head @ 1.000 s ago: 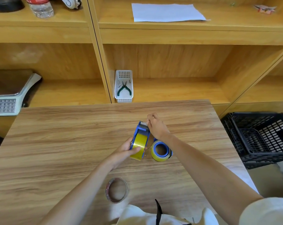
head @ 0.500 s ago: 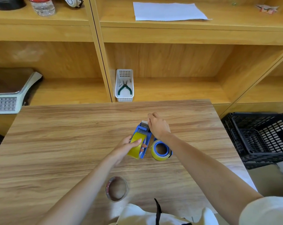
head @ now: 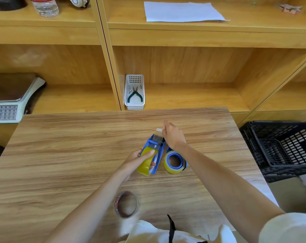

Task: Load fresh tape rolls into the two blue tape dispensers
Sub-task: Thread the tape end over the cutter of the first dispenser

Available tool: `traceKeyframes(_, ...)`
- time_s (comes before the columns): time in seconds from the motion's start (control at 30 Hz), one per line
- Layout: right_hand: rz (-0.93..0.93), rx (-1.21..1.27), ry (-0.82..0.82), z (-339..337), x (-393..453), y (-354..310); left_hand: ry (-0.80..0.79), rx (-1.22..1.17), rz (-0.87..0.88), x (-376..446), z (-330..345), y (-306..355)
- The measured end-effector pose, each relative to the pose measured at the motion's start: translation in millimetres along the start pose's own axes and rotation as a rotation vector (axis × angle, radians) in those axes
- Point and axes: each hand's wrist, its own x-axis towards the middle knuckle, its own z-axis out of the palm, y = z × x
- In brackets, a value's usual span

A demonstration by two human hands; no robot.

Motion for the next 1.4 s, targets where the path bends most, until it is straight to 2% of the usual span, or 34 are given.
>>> traceKeyframes(0.1, 0.0, -0.002, 0.008, 0.9, 1.3, -1.7, 0.073, -0.014, -0.008, 1.4, 3.1, 0.7)
traceKeyframes(0.37, 0.098, 0.027, -0.001, -3.1, 9.0, 11.5, -0.24, -0.05, 0.05, 0.5, -10.8, -3.8)
traceKeyframes(0.57, 0.145, 0.127, -0.042, -2.0, 12.0, 15.5, -0.29, -0.075, 0.036, -1.6, -15.9, -6.2)
traceKeyframes(0.63, 0.168, 0.196, -0.067, -3.3, 11.1, 16.6, -0.235, -0.074, 0.013, -2.2, -13.1, -6.5)
traceKeyframes(0.73, 0.246, 0.331, -0.125, -5.6, 10.9, 18.1, -0.032, -0.042, 0.018, -3.4, -6.1, -4.5)
traceKeyframes(0.8, 0.333, 0.425, -0.175, -7.3, 11.5, 18.0, 0.086, -0.025, 0.06, -5.0, -3.5, -3.3)
traceKeyframes(0.9, 0.484, 0.613, -0.285, -11.4, 12.4, 15.7, 0.173, -0.024, 0.115, -7.0, -3.6, -4.1)
traceKeyframes(1.1, 0.675, 0.769, -0.513, -15.2, 8.5, 9.7, 0.174, -0.045, 0.181, -9.3, -5.7, -1.0)
traceKeyframes(1.27, 0.767, 0.897, -0.523, -19.3, 8.3, 10.5, 0.169, -0.016, 0.188, -10.5, -5.6, 2.2)
traceKeyframes(1.4, 0.771, 0.933, -0.51, -19.6, 7.6, 10.1, 0.164, -0.003, 0.182, -10.2, -6.0, 1.6)
